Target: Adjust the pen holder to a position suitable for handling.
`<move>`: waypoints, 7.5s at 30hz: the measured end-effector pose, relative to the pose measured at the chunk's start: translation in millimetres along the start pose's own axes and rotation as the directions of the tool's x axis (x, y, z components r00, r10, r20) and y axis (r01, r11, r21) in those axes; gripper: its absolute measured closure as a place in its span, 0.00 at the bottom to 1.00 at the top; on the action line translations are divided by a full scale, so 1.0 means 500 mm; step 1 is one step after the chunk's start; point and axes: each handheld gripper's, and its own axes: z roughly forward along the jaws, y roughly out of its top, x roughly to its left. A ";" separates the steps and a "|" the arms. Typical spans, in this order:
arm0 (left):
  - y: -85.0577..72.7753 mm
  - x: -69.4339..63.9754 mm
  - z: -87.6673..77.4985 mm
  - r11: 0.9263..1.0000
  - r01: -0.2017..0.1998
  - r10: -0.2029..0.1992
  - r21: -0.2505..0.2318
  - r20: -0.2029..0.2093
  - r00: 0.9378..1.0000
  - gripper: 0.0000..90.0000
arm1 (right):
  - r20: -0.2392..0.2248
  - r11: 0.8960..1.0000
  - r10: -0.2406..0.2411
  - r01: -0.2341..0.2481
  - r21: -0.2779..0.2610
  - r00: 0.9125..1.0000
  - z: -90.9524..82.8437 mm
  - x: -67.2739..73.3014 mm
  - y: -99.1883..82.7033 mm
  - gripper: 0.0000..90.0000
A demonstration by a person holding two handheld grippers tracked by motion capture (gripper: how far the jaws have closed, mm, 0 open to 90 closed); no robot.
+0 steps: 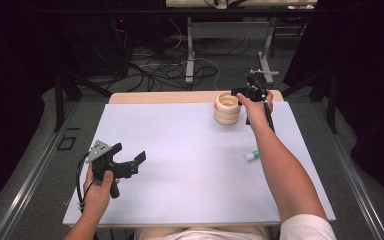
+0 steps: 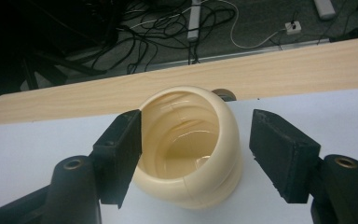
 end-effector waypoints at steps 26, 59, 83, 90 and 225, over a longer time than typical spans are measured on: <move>-0.003 0.004 -0.006 1.000 0.002 -0.002 0.003 -0.004 1.000 0.00 | 0.066 0.990 0.125 -0.129 0.061 0.990 0.065 -0.036 -0.020 0.55; -0.005 0.006 -0.008 1.000 0.003 -0.003 0.001 -0.006 1.000 0.00 | 0.073 0.934 0.312 -0.320 0.160 0.947 0.092 -0.048 -0.038 0.67; -0.007 0.006 -0.005 1.000 0.004 -0.004 0.007 -0.006 1.000 0.00 | 0.061 0.920 0.357 -0.362 0.148 0.932 0.092 -0.051 -0.040 0.74; -0.007 0.007 -0.005 1.000 0.006 -0.006 0.007 -0.007 1.000 0.00 | 0.033 0.921 0.358 -0.359 0.153 0.933 0.091 -0.053 -0.040 0.75; -0.022 -0.013 0.018 0.998 -0.009 0.009 0.066 -0.002 1.000 0.00 | -0.432 0.819 -0.412 0.534 0.209 0.802 -0.147 0.113 -0.220 0.30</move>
